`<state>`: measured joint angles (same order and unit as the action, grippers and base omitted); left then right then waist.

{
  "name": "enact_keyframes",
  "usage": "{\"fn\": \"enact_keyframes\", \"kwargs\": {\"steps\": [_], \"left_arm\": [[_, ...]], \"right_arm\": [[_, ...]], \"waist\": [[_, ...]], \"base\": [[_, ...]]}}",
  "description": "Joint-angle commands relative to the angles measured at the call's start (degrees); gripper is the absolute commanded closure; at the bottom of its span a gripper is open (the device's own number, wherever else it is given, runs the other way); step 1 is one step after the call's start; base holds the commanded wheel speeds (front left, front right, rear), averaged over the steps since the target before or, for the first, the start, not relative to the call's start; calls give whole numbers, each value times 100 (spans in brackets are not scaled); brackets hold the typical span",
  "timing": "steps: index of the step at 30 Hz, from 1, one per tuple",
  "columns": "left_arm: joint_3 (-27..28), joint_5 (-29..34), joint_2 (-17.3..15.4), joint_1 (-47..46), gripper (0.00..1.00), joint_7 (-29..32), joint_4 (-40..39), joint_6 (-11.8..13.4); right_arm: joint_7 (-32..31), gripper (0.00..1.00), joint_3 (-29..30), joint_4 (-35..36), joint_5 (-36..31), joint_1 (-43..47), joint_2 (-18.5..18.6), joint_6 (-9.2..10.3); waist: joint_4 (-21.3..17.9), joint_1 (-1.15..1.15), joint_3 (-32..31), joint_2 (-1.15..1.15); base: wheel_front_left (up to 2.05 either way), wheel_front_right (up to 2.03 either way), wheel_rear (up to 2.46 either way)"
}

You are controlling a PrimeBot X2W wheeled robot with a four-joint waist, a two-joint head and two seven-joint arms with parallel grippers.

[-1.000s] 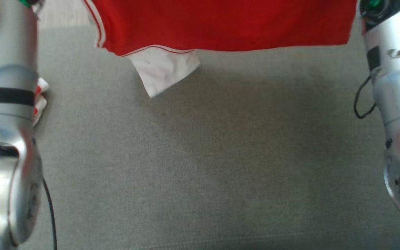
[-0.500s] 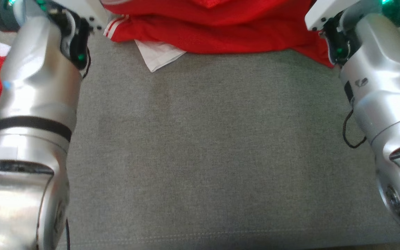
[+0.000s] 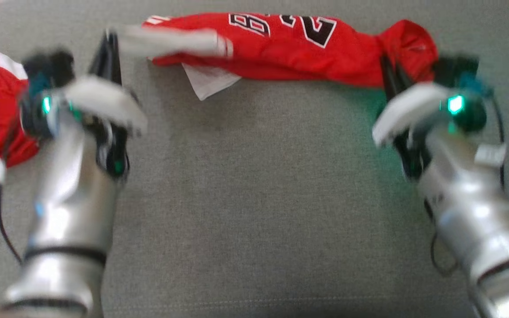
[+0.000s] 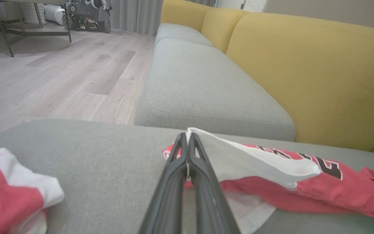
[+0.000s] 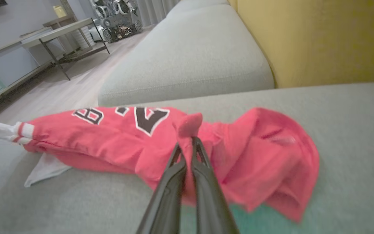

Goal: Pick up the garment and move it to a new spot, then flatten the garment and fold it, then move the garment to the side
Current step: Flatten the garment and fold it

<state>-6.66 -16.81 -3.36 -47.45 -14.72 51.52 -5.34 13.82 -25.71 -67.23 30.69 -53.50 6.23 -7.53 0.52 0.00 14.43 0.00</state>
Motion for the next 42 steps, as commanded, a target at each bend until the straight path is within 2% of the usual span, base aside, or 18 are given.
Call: {"fn": "enact_keyframes", "kwargs": {"steps": [1,4,10,13,21,27,35,42], "left_arm": [[159,78,-190,215,100,-28,-391,34],[212,179,-165,1054,100,-28,-1095,51],[185,387,-240,2619,100,-28,-2359,103],[163,445,-317,3379,100,37,-3041,216],[84,460,-334,5292,100,1091,-5411,665],[-2,511,-339,6265,100,1849,-6878,954],[-27,531,-353,6777,100,2307,-7709,1149],[-25,419,-360,6778,100,2381,-7671,1143]], "right_arm": [[97,100,-96,254,57,228,-15,4],[112,100,-77,663,187,892,106,4],[116,100,321,1714,221,2323,350,4],[115,100,504,2112,177,3013,411,4],[-610,100,1304,3463,-247,4579,473,4],[-1492,100,2131,4881,-823,5627,275,4],[-2530,100,2820,6404,-1310,6672,-165,4],[-2949,100,3014,6801,-1416,6826,-296,4]], "waist": [[15,0,-107,0],[48,0,-300,0],[46,0,-800,0],[32,0,-1067,0],[35,0,-1602,0],[75,0,-1735,0],[140,0,-1809,0],[106,0,-1772,0]], "base": [[0,0,0],[0,0,0],[0,0,0],[0,0,0],[0,0,0],[0,0,0],[0,0,0],[0,0,0]]}}
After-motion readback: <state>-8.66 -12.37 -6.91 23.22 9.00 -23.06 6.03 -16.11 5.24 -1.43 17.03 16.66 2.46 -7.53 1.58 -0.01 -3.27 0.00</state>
